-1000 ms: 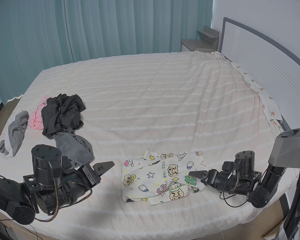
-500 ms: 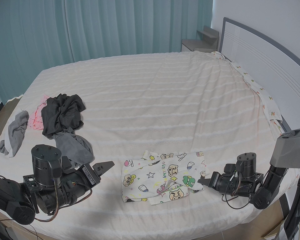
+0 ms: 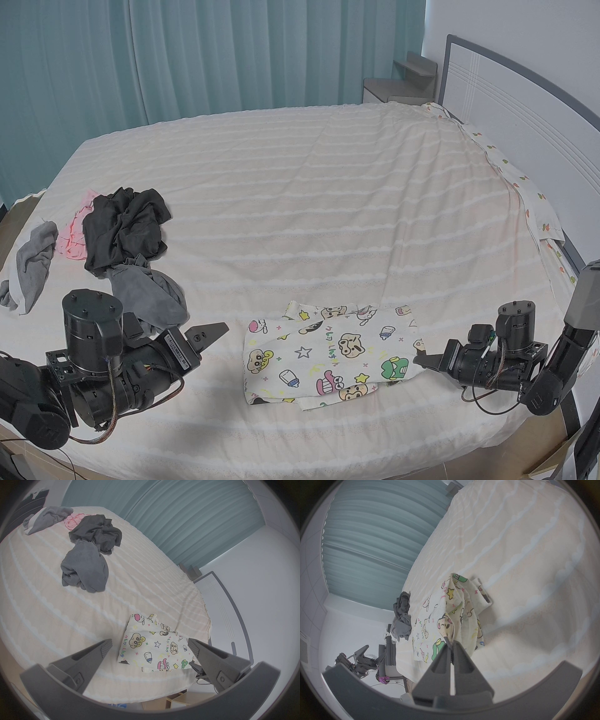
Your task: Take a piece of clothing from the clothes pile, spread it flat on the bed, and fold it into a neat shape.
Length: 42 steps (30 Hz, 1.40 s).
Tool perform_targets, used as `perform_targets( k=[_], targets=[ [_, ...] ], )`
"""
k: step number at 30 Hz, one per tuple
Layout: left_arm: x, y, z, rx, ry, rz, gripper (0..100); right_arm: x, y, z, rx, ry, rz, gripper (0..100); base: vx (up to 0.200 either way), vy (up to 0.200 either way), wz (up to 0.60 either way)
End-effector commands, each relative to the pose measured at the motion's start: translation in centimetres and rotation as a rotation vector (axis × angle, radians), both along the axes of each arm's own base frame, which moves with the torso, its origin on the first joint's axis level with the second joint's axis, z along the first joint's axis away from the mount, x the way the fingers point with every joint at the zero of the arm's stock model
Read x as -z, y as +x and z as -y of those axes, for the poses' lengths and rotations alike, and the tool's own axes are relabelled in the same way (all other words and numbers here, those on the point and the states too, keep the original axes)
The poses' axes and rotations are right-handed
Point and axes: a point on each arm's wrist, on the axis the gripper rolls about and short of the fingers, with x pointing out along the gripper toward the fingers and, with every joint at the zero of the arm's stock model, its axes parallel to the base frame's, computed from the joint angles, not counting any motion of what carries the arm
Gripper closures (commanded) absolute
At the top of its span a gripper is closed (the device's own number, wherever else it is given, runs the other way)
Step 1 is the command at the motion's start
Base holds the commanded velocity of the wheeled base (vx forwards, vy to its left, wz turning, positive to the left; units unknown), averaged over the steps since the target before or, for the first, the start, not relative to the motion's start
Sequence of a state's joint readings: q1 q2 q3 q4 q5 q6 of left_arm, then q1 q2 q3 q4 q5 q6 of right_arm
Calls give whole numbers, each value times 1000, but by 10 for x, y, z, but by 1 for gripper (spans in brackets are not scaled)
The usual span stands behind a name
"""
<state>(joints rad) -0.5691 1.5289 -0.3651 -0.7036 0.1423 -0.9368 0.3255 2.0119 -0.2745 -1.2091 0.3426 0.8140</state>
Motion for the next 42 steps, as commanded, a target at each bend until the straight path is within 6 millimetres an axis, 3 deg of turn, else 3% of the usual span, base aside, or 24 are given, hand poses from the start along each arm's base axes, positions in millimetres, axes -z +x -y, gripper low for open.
perform_targets(
  k=[1, 16, 17, 26, 31, 36, 42],
  targets=[
    [0, 0, 0, -1, 1, -1, 0, -1, 2, 13, 30, 12, -6, 100, 0, 0, 0],
    [1, 0, 1, 1, 1, -3, 0, 19, 3, 13, -20, -34, -54, 100, 0, 0, 0],
    [1, 0, 1, 0, 0, -3, 0, 18, 2, 14, -22, -39, -40, 0, 0, 0, 0],
    [1, 0, 1, 3, 1, -3, 0, -12, 12, 23, 15, -21, 109, 0, 0, 0, 0],
    [1, 0, 1, 1, 3, -4, 0, -26, 52, 15, 20, -14, 137, 0, 0, 0, 0],
    [1, 0, 1, 1, 3, -4, 0, -25, 96, 5, 21, -27, 95, 0, 0, 0, 0],
    [2, 1, 1, 1, 6, -9, 0, -14, 121, -5, 6, -36, 64, 0, 0, 0, 0]
  ],
)
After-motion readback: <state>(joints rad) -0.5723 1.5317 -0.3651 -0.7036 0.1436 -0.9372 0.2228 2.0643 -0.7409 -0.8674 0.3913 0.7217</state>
